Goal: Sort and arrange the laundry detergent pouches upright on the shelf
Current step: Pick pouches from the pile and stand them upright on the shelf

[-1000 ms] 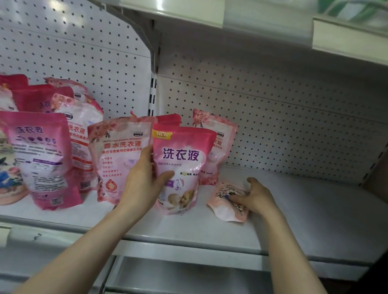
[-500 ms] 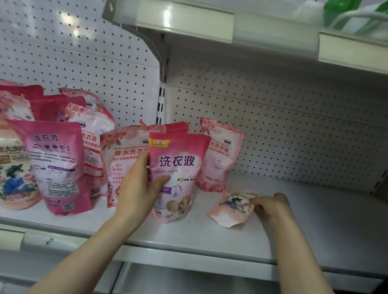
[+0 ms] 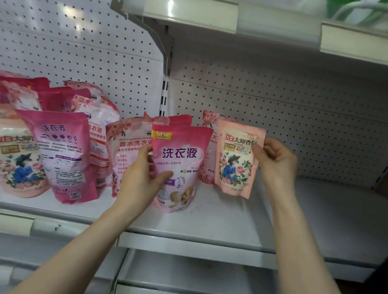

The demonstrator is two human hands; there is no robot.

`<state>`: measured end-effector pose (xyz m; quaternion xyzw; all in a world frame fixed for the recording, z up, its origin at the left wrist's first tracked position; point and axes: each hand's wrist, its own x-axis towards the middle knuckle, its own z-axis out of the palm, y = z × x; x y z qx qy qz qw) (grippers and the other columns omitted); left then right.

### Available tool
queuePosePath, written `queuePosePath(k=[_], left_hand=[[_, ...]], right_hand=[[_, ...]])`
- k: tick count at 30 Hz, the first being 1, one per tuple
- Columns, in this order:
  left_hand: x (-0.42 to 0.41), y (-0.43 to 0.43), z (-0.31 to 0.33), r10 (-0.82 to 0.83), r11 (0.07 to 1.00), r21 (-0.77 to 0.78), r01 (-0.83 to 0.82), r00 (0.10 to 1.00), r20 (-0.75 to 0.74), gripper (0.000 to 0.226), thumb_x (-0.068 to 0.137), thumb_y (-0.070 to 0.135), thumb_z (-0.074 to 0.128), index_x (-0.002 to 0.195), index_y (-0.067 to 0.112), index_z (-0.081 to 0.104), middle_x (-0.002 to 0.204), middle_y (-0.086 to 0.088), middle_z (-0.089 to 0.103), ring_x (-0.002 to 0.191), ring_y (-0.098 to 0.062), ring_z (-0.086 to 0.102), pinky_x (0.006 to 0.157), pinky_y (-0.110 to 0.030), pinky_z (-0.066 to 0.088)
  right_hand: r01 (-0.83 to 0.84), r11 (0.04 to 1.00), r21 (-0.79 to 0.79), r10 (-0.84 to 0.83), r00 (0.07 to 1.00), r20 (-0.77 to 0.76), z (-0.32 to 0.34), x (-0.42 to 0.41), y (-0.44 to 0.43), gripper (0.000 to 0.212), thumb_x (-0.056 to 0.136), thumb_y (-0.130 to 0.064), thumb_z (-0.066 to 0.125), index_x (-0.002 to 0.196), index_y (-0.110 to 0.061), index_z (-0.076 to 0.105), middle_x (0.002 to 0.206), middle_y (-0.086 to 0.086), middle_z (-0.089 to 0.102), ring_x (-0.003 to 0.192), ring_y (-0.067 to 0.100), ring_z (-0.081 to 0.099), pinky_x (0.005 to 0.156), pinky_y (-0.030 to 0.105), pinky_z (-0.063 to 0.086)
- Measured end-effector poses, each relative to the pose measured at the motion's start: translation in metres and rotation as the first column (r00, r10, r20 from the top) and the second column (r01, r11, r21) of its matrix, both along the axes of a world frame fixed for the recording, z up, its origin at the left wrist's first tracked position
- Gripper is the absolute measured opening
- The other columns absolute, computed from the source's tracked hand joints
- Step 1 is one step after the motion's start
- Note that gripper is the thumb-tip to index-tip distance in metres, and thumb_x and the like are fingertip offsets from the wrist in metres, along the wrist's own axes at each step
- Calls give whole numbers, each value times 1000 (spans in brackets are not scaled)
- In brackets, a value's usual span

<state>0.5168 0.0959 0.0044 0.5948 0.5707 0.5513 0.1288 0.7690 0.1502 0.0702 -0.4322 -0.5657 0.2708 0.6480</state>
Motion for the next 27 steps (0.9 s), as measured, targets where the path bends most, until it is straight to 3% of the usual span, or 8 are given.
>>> queuePosePath(k=[5, 10, 14, 17, 20, 23, 25, 27], left_hand=[[-3, -3, -2, -18, 1000, 0, 18, 1000, -17, 59, 80, 16, 76, 127, 19, 41, 108, 10, 62, 96, -15, 65, 83, -38, 58], [-3, -1, -2, -16, 1000, 16, 16, 1000, -26, 57, 81, 15, 75, 128, 18, 42, 107, 10, 62, 93, -12, 64, 78, -26, 55], [-3, -1, -6, -8, 1000, 22, 8, 999, -31, 55, 81, 18, 75, 126, 17, 43, 111, 8, 64, 93, -10, 64, 74, -19, 52], [1, -2, -9, 6, 999, 31, -7, 1000, 16, 50, 82, 16, 74, 123, 17, 47, 109, 11, 61, 88, 1, 61, 67, -5, 46], [6, -2, -12, 13, 999, 40, -15, 998, 55, 50, 82, 14, 74, 124, 15, 49, 106, 13, 59, 87, 13, 54, 67, 0, 44], [2, -6, -20, -8, 999, 53, 4, 997, 77, 58, 80, 12, 76, 131, 14, 47, 110, 10, 59, 92, 7, 59, 78, -10, 51], [-7, -14, -27, -13, 997, 75, 8, 997, 76, 59, 81, 10, 74, 133, 16, 47, 115, 5, 59, 97, -2, 62, 84, -25, 56], [-18, -27, -33, 16, 993, 119, -22, 999, 50, 54, 82, 10, 73, 130, 19, 49, 117, 4, 59, 99, -7, 63, 85, -30, 56]], right_hand=[[2, 998, -70, 9, 988, 152, -40, -13, 11, 29, 87, -1, 69, 83, -29, 65, 85, -12, 71, 79, 6, 69, 69, 18, 55], [10, 996, -93, -2, 997, 83, -57, -16, 13, 28, 86, -1, 69, 87, -28, 61, 86, -10, 71, 70, -6, 68, 64, 16, 56], [-54, 986, -157, 64, 996, 62, -70, -19, 17, 29, 82, -3, 75, 102, -19, 62, 93, -9, 73, 81, 3, 71, 72, 29, 59], [-90, 969, -230, 111, 991, 78, -81, -25, 18, 30, 79, -8, 80, 98, -25, 64, 95, -7, 73, 84, 6, 71, 71, 29, 59], [-45, 965, -258, 67, 995, 77, -90, -35, 17, 23, 81, -12, 78, 95, -25, 66, 96, -3, 74, 82, 8, 71, 66, 24, 57], [27, 972, -233, -18, 999, 42, -92, -42, 7, 19, 86, -13, 75, 99, -23, 66, 93, -6, 71, 75, -2, 65, 54, 12, 50], [52, 977, -207, -55, 998, -7, -93, -43, -7, 19, 86, -13, 74, 100, -22, 65, 88, -11, 68, 74, -5, 64, 51, 9, 49], [101, 978, -181, -113, 992, -55, -93, -43, -22, 20, 85, -13, 75, 100, -23, 65, 87, -14, 67, 74, -6, 64, 52, 10, 51]])
